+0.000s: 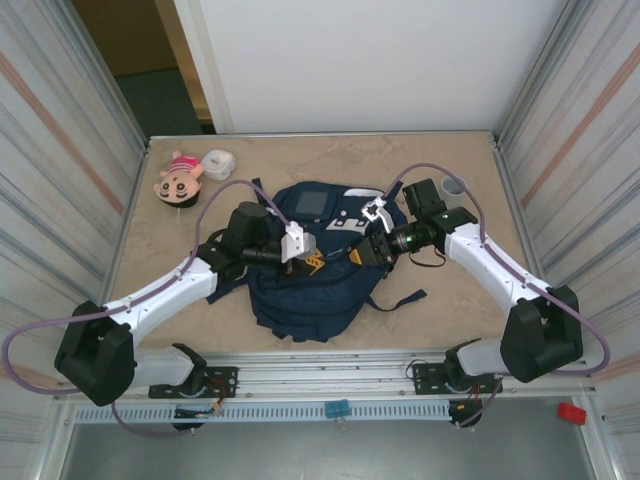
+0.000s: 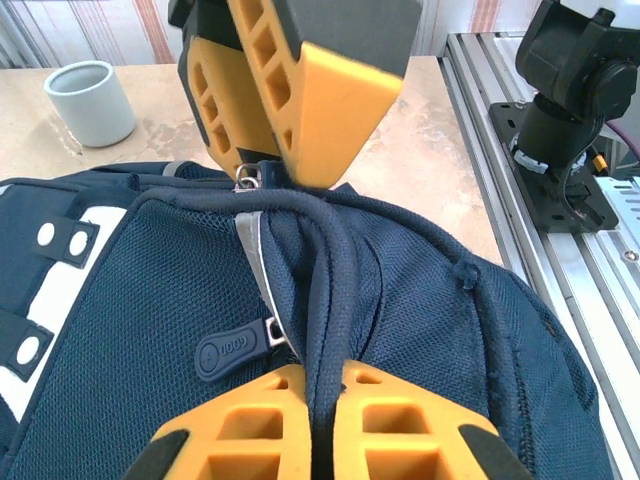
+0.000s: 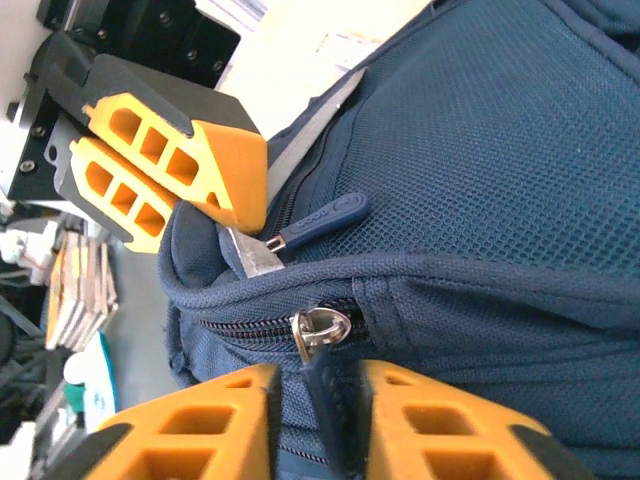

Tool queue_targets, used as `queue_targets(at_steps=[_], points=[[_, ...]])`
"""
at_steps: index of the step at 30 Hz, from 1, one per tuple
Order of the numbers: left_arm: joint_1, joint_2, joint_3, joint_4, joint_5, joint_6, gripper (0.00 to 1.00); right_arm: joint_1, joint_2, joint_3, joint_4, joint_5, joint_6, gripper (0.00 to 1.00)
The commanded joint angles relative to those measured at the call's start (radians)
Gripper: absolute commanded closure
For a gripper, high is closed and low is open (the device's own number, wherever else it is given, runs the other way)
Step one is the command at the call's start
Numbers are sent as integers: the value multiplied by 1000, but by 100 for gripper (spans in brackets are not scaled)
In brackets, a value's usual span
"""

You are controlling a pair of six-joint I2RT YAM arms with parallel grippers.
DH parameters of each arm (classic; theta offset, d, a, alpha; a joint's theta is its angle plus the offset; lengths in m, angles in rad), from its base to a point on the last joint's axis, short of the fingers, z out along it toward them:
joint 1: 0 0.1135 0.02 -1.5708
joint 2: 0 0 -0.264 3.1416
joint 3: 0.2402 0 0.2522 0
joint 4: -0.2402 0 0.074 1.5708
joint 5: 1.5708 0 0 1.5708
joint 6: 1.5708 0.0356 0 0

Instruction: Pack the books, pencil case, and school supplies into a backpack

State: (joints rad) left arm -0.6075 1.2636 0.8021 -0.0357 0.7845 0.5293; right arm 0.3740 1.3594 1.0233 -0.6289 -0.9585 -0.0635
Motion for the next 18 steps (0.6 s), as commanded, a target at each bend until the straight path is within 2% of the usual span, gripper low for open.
queue_targets(at_steps=[1, 5, 9, 13, 18], points=[[8, -42, 21, 120, 19, -29, 99, 8, -36, 13, -21, -2, -13, 79], [8, -38, 22, 120, -47, -43, 100, 9, -77, 12, -20, 22, 3, 92], [-7, -31, 43, 112, -167, -83, 100, 22, -116, 18, -20, 63, 39, 100], [-40, -1, 81, 100, -286, -134, 100, 64, -156, 23, -20, 123, 85, 100], [-68, 45, 107, 143, -374, -208, 99, 117, -173, 31, -34, 205, 158, 100]])
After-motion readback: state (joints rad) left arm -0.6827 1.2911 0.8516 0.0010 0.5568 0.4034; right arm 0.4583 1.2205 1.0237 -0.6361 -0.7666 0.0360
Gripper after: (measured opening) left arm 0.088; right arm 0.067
